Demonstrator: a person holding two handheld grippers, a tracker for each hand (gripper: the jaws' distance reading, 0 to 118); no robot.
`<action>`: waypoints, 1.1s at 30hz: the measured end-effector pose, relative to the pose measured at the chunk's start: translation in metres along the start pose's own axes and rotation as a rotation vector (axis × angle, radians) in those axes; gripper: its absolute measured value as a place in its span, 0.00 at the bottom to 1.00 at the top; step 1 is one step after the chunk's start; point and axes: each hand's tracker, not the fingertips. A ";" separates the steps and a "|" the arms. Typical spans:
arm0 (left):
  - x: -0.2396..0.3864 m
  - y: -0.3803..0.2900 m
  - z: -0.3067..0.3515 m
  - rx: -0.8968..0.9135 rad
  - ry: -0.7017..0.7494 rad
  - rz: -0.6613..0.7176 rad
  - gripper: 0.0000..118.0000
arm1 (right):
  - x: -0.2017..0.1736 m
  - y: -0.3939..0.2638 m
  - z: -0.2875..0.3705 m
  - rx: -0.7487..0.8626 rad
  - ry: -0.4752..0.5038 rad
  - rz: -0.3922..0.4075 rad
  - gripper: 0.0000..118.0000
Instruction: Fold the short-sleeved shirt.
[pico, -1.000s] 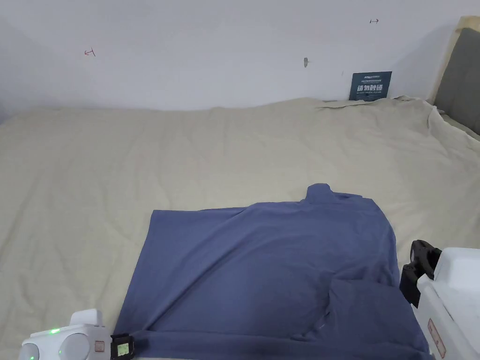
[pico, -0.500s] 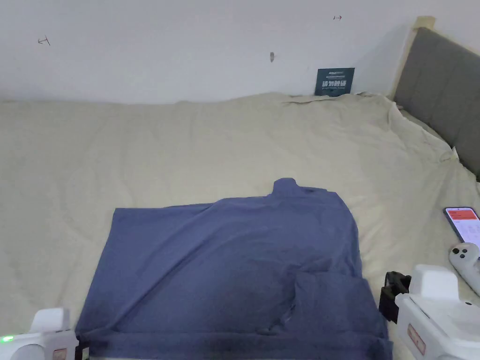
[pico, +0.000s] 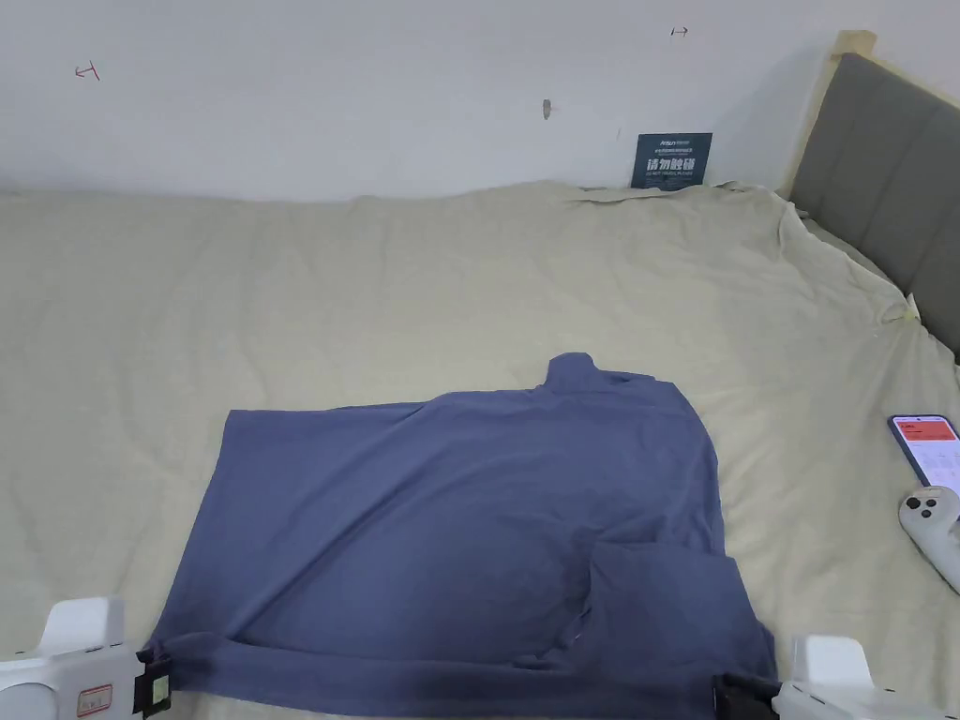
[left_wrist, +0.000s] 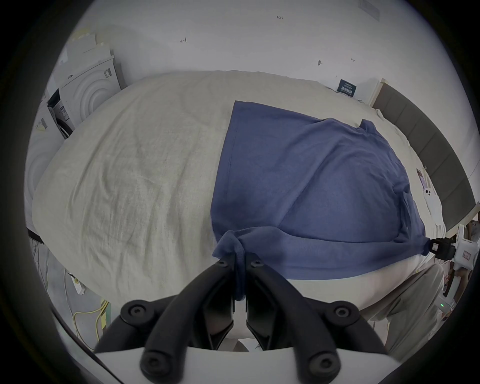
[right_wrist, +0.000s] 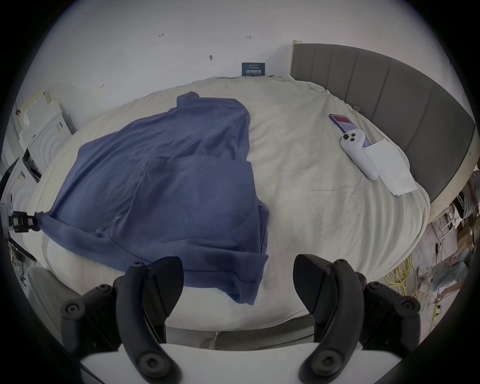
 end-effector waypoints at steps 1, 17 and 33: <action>0.000 0.000 0.000 0.001 0.000 0.001 0.04 | -0.001 -0.001 -0.001 0.001 0.001 0.007 0.75; -0.004 -0.001 -0.001 0.001 -0.010 0.020 0.04 | 0.006 0.004 0.017 0.035 0.044 0.022 0.02; -0.008 0.073 0.001 0.112 -0.049 0.070 0.04 | 0.016 0.095 0.033 0.269 0.080 0.042 0.02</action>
